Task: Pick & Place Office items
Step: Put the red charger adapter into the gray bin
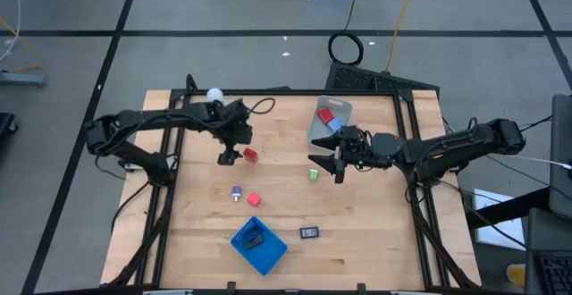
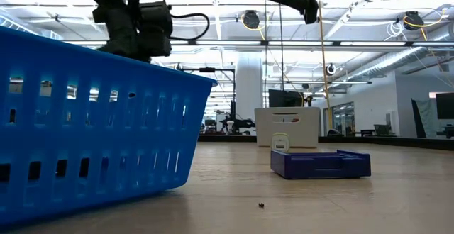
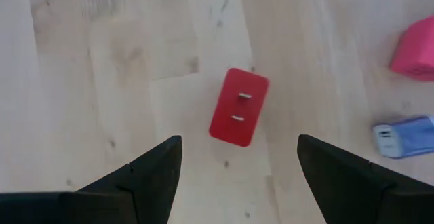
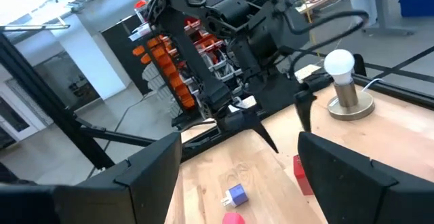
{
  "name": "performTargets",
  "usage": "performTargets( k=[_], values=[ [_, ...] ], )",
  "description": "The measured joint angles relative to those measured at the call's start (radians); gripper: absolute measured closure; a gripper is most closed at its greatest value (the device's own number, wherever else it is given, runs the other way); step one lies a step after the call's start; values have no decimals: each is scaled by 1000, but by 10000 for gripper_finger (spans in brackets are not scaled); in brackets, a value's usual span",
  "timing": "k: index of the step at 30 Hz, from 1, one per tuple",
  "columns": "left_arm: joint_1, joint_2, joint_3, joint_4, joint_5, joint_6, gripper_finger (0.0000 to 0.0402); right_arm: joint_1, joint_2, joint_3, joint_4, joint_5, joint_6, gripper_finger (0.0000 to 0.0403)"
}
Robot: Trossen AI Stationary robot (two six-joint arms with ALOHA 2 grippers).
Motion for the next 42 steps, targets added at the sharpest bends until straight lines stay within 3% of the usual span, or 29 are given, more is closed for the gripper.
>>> performTargets(
  k=[30, 35, 42],
  values=[
    [-97, 182, 0, 100, -93, 13, 108, 18, 0, 0, 19, 0, -10, 117],
    [-97, 211, 0, 107, -95, 16, 145, 18, 0, 0, 21, -1, -11, 117],
    [-97, 237, 0, 107, -90, 4, 251, 18, 0, 0, 22, -1, -10, 117]
  ],
)
